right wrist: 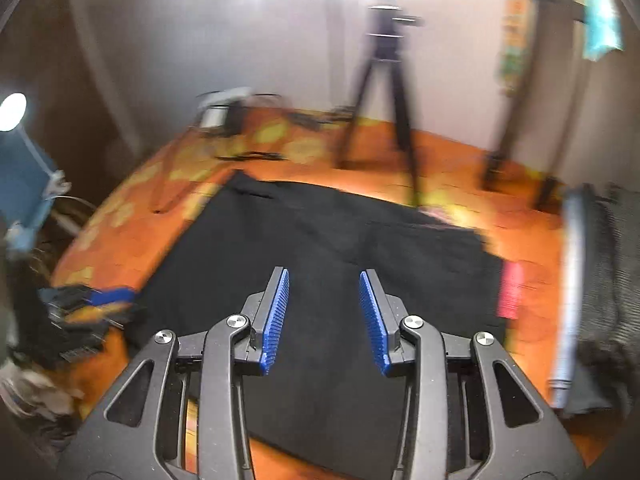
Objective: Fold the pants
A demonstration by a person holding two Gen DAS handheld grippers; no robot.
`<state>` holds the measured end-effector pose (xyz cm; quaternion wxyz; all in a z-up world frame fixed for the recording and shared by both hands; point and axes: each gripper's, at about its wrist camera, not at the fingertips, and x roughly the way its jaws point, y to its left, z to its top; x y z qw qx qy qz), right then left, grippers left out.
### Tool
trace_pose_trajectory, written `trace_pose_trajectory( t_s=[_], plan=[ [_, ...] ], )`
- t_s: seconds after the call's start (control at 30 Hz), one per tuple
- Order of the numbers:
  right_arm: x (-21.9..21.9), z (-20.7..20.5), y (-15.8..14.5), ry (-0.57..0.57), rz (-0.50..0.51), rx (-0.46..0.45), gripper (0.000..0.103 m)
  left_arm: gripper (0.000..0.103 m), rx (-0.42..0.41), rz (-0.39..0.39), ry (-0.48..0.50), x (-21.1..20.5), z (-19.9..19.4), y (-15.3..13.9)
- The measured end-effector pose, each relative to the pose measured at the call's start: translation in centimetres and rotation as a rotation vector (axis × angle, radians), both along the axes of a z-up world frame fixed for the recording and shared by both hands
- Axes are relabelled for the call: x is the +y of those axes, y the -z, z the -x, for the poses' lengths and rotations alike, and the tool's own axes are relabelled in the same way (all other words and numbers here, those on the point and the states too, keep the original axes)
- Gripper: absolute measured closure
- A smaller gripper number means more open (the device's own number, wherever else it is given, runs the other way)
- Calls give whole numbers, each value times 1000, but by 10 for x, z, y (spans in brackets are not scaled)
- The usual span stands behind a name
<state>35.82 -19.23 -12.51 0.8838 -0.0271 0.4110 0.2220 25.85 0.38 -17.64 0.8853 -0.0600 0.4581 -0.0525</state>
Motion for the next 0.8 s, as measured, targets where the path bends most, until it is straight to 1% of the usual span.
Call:
trace_pose_trajectory(
  t_s=[0.07, 0.13, 0.23, 0.27, 0.37, 0.47, 0.6, 0.73, 0.8],
  plan=[
    [31, -4, 0, -68, -43, 13, 64, 67, -1, -6, -2, 1, -1, 1],
    [58, -13, 4, -110, -56, 39, 64, 67, 1, -4, -7, 4, -1, 2],
    [101, -34, 19, -137, -51, 110, 64, 67, 5, 7, -7, 7, 0, 4],
    [117, -43, 27, -148, -48, 146, 64, 66, 7, 6, -4, 8, 0, 5],
    [142, -55, 45, -154, -10, 196, 64, 66, 9, 23, -4, 12, 1, 5],
    [153, -62, 60, -146, 20, 236, 64, 66, 13, 32, -1, 14, 0, 7],
    [156, -73, 68, -119, 27, 269, 64, 66, 20, 76, -10, 20, 0, 8],
    [159, -90, 75, -77, 27, 327, 64, 66, 22, 138, -30, 28, -1, 9],
    [165, -91, 70, -57, 44, 330, 64, 66, 29, 174, -40, 32, -1, 12]
  ],
)
